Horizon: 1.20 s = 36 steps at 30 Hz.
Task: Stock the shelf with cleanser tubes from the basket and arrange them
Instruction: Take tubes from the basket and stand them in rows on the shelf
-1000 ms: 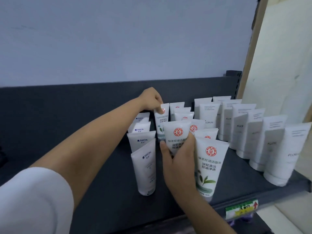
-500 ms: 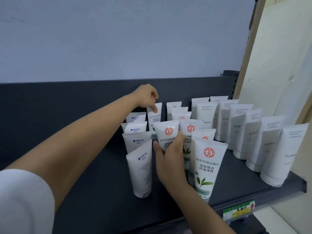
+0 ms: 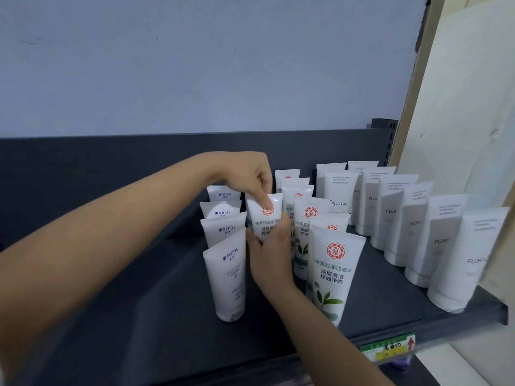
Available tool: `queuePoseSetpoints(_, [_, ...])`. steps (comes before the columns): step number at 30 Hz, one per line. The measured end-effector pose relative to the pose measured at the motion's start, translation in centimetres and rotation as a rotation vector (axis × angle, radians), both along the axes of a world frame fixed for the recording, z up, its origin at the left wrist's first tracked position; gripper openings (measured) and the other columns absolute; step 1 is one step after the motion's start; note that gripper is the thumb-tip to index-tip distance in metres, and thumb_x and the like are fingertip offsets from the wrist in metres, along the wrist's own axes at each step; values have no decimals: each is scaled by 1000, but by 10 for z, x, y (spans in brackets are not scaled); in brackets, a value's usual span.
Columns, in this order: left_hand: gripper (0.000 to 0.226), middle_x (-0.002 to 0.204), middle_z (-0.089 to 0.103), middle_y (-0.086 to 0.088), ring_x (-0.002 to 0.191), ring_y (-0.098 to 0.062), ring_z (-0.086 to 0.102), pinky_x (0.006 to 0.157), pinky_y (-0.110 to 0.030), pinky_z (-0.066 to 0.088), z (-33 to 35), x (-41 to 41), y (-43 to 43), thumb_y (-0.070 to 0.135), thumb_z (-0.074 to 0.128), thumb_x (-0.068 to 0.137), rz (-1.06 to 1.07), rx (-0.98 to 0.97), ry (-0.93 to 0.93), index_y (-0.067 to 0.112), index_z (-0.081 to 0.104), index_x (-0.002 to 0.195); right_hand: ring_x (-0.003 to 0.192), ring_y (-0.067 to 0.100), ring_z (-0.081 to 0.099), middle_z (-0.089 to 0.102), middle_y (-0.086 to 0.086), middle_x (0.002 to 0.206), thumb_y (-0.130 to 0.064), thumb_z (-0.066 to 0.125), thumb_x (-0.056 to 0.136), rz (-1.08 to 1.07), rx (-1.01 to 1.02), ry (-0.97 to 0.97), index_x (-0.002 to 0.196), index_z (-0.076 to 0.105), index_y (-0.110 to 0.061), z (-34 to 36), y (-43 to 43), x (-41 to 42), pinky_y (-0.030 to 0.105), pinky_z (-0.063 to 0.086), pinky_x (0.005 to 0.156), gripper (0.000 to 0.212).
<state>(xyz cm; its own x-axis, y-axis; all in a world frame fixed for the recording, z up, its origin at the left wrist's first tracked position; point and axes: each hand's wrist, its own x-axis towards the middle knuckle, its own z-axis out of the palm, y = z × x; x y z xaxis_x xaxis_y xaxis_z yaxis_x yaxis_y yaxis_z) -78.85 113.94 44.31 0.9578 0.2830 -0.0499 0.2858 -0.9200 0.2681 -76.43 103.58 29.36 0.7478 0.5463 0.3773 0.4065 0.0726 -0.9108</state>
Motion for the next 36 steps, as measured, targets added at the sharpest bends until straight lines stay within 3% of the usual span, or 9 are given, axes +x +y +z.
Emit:
queuePoseSetpoints(3, [28, 50, 52, 10, 43, -3, 40, 56, -21, 37, 2, 4, 4, 34, 81, 75, 38, 74, -40, 7, 73, 77, 140, 16, 29, 32, 4, 150, -11, 56, 93, 15, -61, -6, 149, 18, -12, -2, -2, -1, 25, 22, 116, 69])
queuePoseSetpoints(5, [26, 50, 51, 13, 44, -1, 43, 52, -15, 36, 2, 8, 9, 33, 80, 76, 68, 133, -73, 9, 72, 77, 146, 15, 13, 16, 3, 159, -14, 47, 98, 28, -121, -36, 152, 8, -11, -5, -8, -4, 15, 7, 111, 66])
queuePoseSetpoints(7, [24, 57, 53, 13, 52, -2, 47, 53, -14, 36, 0, 11, 16, 32, 79, 78, 92, 184, -100, 10, 71, 79, 147, 13, 8, 11, 2, 160, -14, 42, 100, 48, -140, -37, 153, 5, -10, -8, -14, -6, 11, 3, 106, 64])
queuePoseSetpoints(13, [23, 67, 56, 11, 64, -11, 51, 57, -17, 38, -11, 17, 39, 27, 77, 81, 166, 190, -149, 5, 71, 87, 143, 12, 18, 21, 1, 156, -11, 37, 101, 183, -180, -63, 152, 13, -12, -8, -31, -14, 6, 8, 100, 56])
queuePoseSetpoints(17, [24, 73, 60, 7, 68, -11, 53, 60, -18, 41, -18, 18, 41, 26, 76, 82, 184, 156, -183, 3, 73, 91, 140, 13, 26, 29, 0, 152, -13, 39, 101, 203, -161, -55, 149, 25, -15, -5, -41, -15, 19, 21, 110, 50])
queuePoseSetpoints(20, [22, 70, 58, 12, 65, -4, 51, 59, -16, 39, -20, 19, 41, 25, 77, 81, 197, 147, -212, 7, 73, 92, 141, 11, 24, 27, -3, 153, -18, 38, 102, 231, -192, -33, 148, 25, -18, -7, -47, -15, 15, 17, 105, 48])
queuePoseSetpoints(25, [23, 74, 57, 7, 78, -16, 55, 68, -24, 40, -26, 20, 38, 25, 78, 80, 242, 138, -259, 9, 72, 96, 143, 10, 19, 22, -3, 156, -22, 37, 102, 266, -223, -93, 151, 19, -17, -9, -59, -23, 15, 14, 108, 52])
queuePoseSetpoints(32, [52, 121, 62, -2, 108, -20, 59, 94, -35, 48, -26, 0, 18, 39, 69, 86, 346, 190, -324, 15, 55, 129, 147, 10, 4, 7, -1, 161, -32, 36, 102, 328, -257, -236, 154, 7, -16, -4, -79, -30, 18, 3, 114, 61])
queuePoseSetpoints(36, [49, 124, 62, -3, 107, -19, 59, 94, -36, 48, -32, -32, -3, 43, 62, 90, 411, 234, -442, 13, 56, 128, 145, 14, 11, 12, 1, 159, -36, 50, 95, 343, -233, -275, 153, 6, -14, -2, -90, -31, 23, 9, 116, 75])
